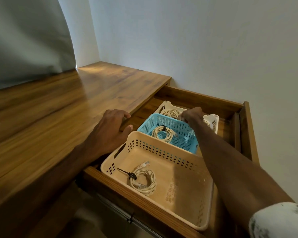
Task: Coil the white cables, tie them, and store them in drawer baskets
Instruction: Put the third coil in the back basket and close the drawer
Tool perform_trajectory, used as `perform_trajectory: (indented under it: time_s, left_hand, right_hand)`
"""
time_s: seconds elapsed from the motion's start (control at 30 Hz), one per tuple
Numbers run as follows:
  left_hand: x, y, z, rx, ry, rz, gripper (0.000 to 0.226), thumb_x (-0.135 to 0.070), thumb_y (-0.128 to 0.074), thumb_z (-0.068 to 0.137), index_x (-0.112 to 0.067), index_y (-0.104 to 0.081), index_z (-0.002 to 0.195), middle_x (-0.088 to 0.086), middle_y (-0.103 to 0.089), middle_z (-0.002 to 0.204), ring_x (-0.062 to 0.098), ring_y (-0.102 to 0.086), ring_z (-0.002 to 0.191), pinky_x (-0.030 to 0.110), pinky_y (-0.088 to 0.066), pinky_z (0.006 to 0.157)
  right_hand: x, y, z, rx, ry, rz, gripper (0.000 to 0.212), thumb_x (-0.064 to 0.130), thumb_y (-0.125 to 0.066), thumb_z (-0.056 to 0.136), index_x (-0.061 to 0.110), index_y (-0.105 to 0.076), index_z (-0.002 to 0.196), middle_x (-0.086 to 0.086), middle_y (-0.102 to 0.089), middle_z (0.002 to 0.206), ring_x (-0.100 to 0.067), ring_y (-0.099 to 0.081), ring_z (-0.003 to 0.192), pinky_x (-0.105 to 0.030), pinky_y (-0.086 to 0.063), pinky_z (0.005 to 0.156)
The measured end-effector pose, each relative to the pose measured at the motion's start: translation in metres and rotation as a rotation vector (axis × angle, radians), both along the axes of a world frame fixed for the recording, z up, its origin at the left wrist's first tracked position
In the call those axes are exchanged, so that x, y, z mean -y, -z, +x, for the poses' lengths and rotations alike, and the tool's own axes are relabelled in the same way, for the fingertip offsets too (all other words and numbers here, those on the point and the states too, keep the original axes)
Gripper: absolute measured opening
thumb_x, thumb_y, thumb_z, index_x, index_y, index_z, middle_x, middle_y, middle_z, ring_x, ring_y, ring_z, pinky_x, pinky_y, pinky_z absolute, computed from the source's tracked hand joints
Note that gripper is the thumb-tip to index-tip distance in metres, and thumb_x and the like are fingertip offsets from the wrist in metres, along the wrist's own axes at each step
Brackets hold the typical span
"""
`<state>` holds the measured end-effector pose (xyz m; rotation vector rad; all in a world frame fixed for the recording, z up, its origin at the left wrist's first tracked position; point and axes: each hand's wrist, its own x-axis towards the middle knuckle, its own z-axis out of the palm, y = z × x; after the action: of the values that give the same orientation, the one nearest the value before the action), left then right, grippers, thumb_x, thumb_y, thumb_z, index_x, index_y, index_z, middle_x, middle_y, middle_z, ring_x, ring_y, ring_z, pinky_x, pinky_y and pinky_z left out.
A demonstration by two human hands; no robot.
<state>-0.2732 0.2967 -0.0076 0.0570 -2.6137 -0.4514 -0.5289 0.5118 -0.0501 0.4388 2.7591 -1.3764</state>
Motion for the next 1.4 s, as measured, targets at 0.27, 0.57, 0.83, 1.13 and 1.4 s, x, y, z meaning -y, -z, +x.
perform_trajectory:
  time_s: [0.27, 0.57, 0.83, 1.13, 1.4]
  left_hand:
    - [0.0, 0.001, 0.003, 0.009, -0.019, 0.005, 0.034, -0.029, -0.065, 0.096, -0.016, -0.062, 0.127, 0.002, -0.063, 0.131, 0.018, -0.048, 0.127, 0.029, -0.039, 0.095]
    - [0.002, 0.001, 0.003, 0.022, -0.023, 0.015, 0.033, -0.028, -0.066, 0.096, -0.017, -0.062, 0.127, 0.001, -0.063, 0.13, 0.018, -0.048, 0.125, 0.029, -0.04, 0.094]
    - [0.003, 0.001, 0.005, 0.024, -0.03, 0.025, 0.032, -0.027, -0.067, 0.096, -0.017, -0.063, 0.125, 0.002, -0.063, 0.13, 0.019, -0.049, 0.125, 0.031, -0.04, 0.095]
    - [0.003, 0.001, 0.006, 0.033, -0.032, 0.013, 0.03, -0.028, -0.067, 0.095, -0.017, -0.064, 0.124, 0.001, -0.063, 0.13, 0.018, -0.049, 0.125, 0.031, -0.04, 0.095]
    - [0.002, 0.0, 0.006, 0.04, -0.034, 0.01, 0.027, -0.027, -0.067, 0.095, -0.019, -0.065, 0.12, 0.001, -0.063, 0.129, 0.018, -0.048, 0.125, 0.03, -0.039, 0.095]
  right_hand:
    - [0.001, 0.0, 0.001, 0.008, -0.019, -0.016, 0.032, 0.019, -0.082, 0.087, 0.001, -0.064, 0.107, -0.015, -0.072, 0.103, -0.028, -0.074, 0.085, -0.03, -0.051, 0.048]
    - [0.003, 0.004, -0.002, 0.001, -0.054, 0.009, 0.035, 0.018, -0.085, 0.082, 0.001, -0.065, 0.105, -0.016, -0.073, 0.105, -0.028, -0.073, 0.086, -0.031, -0.056, 0.054]
    - [0.005, 0.009, -0.008, -0.04, -0.157, -0.037, 0.026, 0.015, -0.089, 0.075, 0.002, -0.073, 0.093, -0.011, -0.075, 0.094, -0.025, -0.073, 0.082, -0.038, -0.064, 0.066]
    - [0.011, 0.014, -0.01, -0.156, -0.313, -0.051, 0.013, 0.018, -0.083, 0.083, 0.007, -0.08, 0.089, -0.008, -0.077, 0.091, -0.023, -0.073, 0.088, -0.04, -0.064, 0.076]
    - [0.013, 0.018, -0.015, -0.173, -0.344, -0.044, 0.011, 0.015, -0.082, 0.083, 0.006, -0.078, 0.087, -0.01, -0.076, 0.093, -0.024, -0.072, 0.091, -0.042, -0.064, 0.078]
